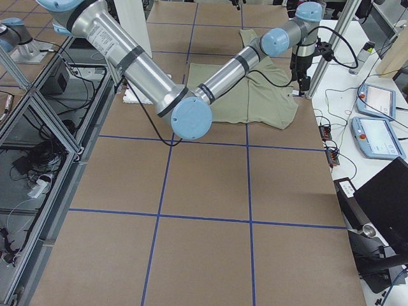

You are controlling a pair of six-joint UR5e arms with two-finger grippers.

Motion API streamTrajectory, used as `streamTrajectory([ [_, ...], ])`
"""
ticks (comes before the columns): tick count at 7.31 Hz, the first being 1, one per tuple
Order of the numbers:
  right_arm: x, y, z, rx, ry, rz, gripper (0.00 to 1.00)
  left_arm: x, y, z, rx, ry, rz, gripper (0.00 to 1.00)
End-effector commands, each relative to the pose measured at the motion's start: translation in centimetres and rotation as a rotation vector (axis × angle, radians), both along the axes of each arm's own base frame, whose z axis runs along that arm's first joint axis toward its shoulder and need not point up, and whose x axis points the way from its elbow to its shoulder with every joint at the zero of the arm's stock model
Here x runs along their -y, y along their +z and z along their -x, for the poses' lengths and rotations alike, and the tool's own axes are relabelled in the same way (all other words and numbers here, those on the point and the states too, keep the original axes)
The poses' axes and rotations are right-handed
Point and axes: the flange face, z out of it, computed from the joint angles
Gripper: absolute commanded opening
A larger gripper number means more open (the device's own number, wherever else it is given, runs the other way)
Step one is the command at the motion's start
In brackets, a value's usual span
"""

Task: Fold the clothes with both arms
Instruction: 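Lower the left gripper to the cuff of the other sleeve and grasp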

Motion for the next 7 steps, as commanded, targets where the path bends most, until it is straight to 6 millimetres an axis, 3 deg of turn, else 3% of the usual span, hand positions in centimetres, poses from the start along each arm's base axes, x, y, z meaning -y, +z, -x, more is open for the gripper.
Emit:
streamTrajectory([
  [1, -3.6, 13.6, -12.7, -0.024, -0.082, -0.034, 1.0, -0.4, 4.6, -3.2, 0.078, -0.011, 0.004, 1.0],
  [2, -7.4, 19.3, -14.8, -0.029, -0.065, 0.018, 1.0, -1.0, 9.0, -3.0, 0.081, -0.028, -0.031, 1.0],
  [3, -9.4, 19.7, -15.7, -0.028, -0.045, 0.017, 1.0, -1.5, 11.3, -3.7, 0.066, -0.027, -0.024, 0.97],
  [4, -11.1, 19.9, -16.0, -0.028, -0.036, 0.014, 1.0, -2.0, 11.8, -5.4, 0.054, -0.011, 0.005, 0.92],
  [6, -11.6, 19.8, -15.9, -0.028, -0.038, 0.009, 1.0, -2.5, 13.0, -8.3, 0.065, 0.049, 0.019, 0.87],
  [7, -11.9, 20.2, -15.9, -0.028, -0.038, 0.015, 1.0, -2.4, 13.2, -8.7, 0.068, 0.056, 0.022, 0.86],
])
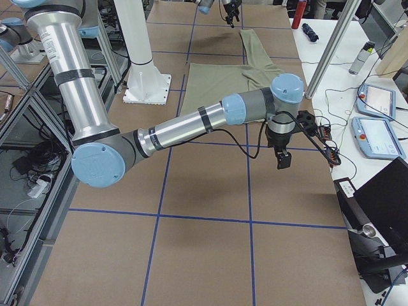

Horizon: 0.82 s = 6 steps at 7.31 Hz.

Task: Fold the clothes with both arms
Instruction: 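Lower the left gripper to the cuff of the other sleeve and grasp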

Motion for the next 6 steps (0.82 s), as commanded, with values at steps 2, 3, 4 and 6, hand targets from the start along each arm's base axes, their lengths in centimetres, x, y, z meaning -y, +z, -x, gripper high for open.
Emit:
streamTrajectory([
  [2, -0.6, 0.3, -0.1, 0.0, 0.002, 0.003, 1.0, 2.2, 1.4, -2.4, 0.022, 0.036, 0.004, 0.79],
  [3, -0.8, 0.4, -0.1, 0.0, 0.002, 0.003, 1.0, 3.8, 1.6, -3.3, 0.028, 0.04, 0.005, 0.74],
  [4, -0.9, 0.3, 0.0, 0.001, 0.0, -0.001, 1.0, 4.3, 1.5, -3.6, 0.049, 0.069, -0.027, 0.7],
  [6, -1.0, 0.2, 0.0, 0.0, 0.0, -0.002, 1.0, 4.2, 1.8, -3.1, 0.09, 0.131, -0.082, 0.68],
])
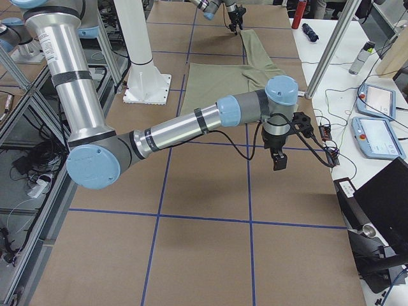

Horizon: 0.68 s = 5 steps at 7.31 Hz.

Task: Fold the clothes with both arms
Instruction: 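Lower the left gripper to the cuff of the other sleeve and grasp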

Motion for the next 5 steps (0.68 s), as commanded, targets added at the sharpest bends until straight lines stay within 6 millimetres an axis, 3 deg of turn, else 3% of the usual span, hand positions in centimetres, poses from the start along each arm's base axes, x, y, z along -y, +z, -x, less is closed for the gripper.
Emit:
streamTrajectory([
  [1, -0.1, -0.1, 0.0, 0.0, -0.001, -0.003, 1.0, 0.3, 0.3, 1.0, 0.023, 0.014, -0.021, 0.68],
  [4, -0.4, -0.4, 0.0, 0.0, 0.001, -0.011, 1.0, 0.6, 0.3, 2.5, 0.014, -0.001, -0.016, 0.66],
  [5, -0.5, -0.4, 0.0, 0.0, -0.001, -0.011, 1.0, 0.7, 0.2, 2.4, 0.012, -0.002, -0.018, 0.59],
])
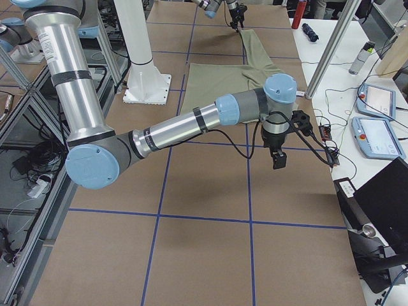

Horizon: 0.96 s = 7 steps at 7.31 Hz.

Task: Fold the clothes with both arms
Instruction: 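Lower the left gripper to the cuff of the other sleeve and grasp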

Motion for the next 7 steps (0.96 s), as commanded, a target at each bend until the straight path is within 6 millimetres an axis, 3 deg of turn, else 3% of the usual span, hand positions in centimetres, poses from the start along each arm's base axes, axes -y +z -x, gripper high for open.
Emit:
streamTrajectory([
  [1, -0.19, 0.09, 0.07, 0.0, -0.001, 0.001, 1.0, 0.3, -0.22, 0.08, -0.003, -0.003, 0.001, 0.46],
  [7, -0.51, 0.74, 0.04, -0.004, -0.002, 0.01, 1.0, 0.31, 0.23, -0.05, 0.005, -0.004, 0.005, 0.46],
])
